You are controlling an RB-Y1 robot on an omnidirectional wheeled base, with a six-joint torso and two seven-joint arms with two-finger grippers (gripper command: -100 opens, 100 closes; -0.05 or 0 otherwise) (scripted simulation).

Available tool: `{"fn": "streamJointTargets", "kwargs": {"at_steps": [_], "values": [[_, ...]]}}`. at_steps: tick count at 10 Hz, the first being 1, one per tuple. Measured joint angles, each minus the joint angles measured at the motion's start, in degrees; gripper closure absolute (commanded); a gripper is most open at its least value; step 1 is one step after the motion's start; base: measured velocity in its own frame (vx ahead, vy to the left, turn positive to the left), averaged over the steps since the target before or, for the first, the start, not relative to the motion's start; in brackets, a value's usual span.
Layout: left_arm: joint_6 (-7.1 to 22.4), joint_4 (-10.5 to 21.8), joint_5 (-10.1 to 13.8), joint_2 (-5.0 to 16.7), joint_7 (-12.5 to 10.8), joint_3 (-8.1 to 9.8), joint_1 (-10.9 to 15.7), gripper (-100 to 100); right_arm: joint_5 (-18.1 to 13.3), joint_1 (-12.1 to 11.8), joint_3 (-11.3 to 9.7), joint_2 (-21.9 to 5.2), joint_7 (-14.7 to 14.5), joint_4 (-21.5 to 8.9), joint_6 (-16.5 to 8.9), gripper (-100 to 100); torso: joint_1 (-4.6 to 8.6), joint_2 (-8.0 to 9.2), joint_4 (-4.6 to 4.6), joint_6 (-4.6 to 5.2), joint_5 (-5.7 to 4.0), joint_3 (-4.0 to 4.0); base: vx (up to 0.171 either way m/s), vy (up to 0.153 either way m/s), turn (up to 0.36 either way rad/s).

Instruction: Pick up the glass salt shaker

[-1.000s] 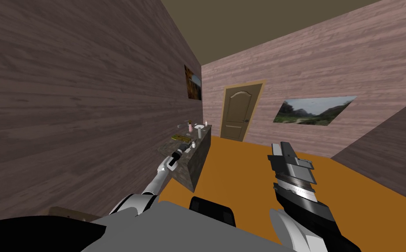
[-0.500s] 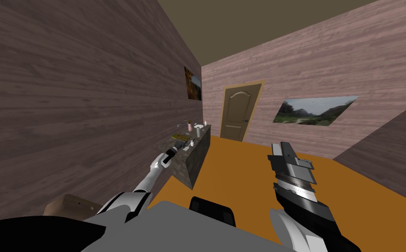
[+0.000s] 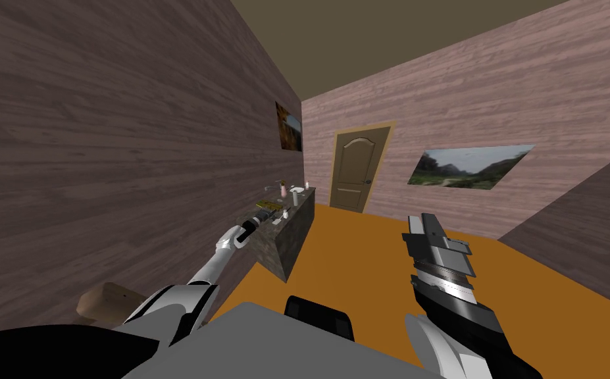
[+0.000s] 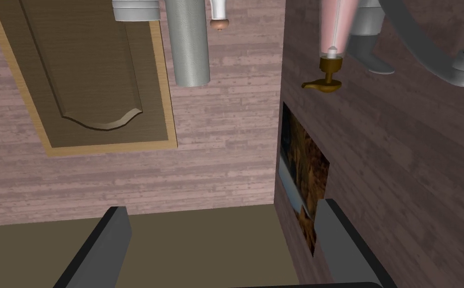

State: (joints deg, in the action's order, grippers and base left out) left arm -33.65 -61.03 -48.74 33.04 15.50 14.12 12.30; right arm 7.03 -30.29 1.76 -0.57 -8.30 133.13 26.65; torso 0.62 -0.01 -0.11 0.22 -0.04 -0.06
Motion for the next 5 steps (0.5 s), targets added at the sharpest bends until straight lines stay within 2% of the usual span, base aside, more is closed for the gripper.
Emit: {"fn": "streamJointTargets", "kwargs": {"at_steps": [3, 5], "values": [[-0.7, 1.4, -3.6, 4.7, -4.7, 0.18, -0.1, -100, 0.0, 0.0, 0.0, 0.0, 0.0, 0.0, 0.0, 0, -0.04, -0.04, 0.0, 0.02, 0.0, -0.02, -0.011, -0.101, -0.057], [-0.8, 2.0, -5.4, 6.6, -7.3, 0.05, -0.4, -100, 0.0, 0.0, 0.0, 0.0, 0.0, 0.0, 0.0, 0, -0.14, -0.11, -0.02, 0.0, 0.02, -0.06, 0.007, -0.051, -0.039]]}}
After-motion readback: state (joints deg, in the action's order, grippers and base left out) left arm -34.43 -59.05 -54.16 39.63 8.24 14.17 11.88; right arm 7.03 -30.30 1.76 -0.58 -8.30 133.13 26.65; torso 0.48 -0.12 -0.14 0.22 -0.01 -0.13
